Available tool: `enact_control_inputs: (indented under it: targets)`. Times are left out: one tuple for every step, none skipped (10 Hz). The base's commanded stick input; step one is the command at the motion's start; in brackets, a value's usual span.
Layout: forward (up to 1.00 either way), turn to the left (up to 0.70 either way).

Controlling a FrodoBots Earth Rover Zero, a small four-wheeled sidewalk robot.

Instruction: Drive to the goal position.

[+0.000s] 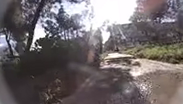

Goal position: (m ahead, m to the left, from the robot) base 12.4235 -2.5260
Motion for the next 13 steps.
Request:
enact_control_inputs:
  targets:
    - [0.7, 0.0]
    - [0.7, -0.07]
    - [0.7, -0.14]
    - [0.7, -0.2]
    - [0.7, -0.27]
    - [0.7, -0.33]
    - [0.7, -0.35]
    - [0.7, -0.35]
    - [0.7, -0.35]
    - [0.7, -0.35]
    - [0.7, -0.35]
    - [0.7, -0.35]
    - [0.7, -0.35]
